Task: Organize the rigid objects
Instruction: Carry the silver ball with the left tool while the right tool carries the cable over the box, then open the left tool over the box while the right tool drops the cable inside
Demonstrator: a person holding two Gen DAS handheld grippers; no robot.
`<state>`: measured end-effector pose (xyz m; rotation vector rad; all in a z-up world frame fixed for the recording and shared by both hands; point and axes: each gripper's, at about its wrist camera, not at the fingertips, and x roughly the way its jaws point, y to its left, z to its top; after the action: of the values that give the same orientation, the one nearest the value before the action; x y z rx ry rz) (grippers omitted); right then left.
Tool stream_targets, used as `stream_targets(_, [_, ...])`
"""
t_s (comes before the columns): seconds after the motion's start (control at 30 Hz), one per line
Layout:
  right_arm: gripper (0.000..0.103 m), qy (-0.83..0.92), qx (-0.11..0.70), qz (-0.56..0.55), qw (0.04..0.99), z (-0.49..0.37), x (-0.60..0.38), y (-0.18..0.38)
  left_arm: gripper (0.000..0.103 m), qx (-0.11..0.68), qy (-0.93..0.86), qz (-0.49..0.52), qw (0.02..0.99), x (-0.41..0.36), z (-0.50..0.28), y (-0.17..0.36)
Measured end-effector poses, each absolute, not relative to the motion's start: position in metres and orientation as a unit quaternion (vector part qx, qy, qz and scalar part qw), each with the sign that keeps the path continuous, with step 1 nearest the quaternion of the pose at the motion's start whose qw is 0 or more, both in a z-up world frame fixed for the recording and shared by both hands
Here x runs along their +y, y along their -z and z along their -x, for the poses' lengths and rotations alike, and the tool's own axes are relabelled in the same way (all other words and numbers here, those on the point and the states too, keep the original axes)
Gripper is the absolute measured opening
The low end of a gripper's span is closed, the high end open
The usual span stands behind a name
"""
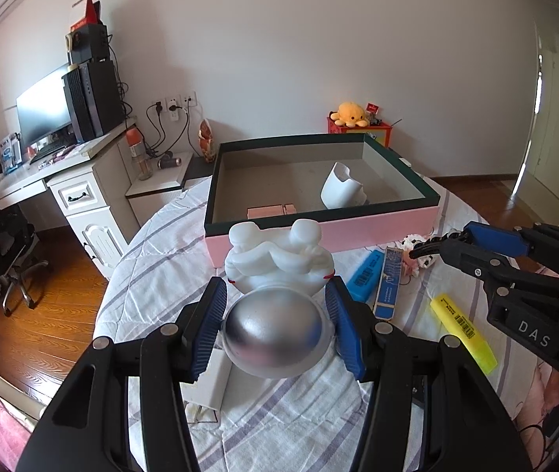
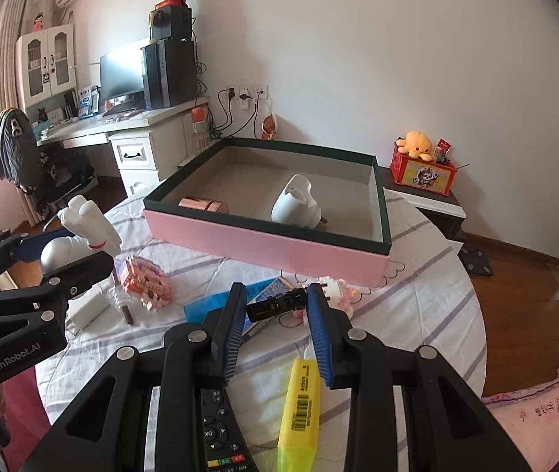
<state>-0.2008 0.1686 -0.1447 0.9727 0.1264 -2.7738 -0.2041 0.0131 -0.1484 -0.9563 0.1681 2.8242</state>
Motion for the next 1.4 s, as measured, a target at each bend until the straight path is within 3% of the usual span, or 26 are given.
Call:
stream_targets(0.43, [0.032,0.944,0.051,-0.309,0.103,0.221,0.169,0.123,0.053,0.057,-0.949,0.297,0.088,0.018,0.231,0.123])
stream_targets(0.83, [0.032,0.949,0.070,-0.288,0.109,0.271,0.168,0.102,0.053,0.053,-0.947,0.299,0.103,0.029,0.305,0.107])
stream_targets(1.4, [0.032,0.927,0.089,-0.352,0.091,0.409,0.182,0.144,0.053,0.073,-0.915,0.383,0.103,0.046,0.453,0.156])
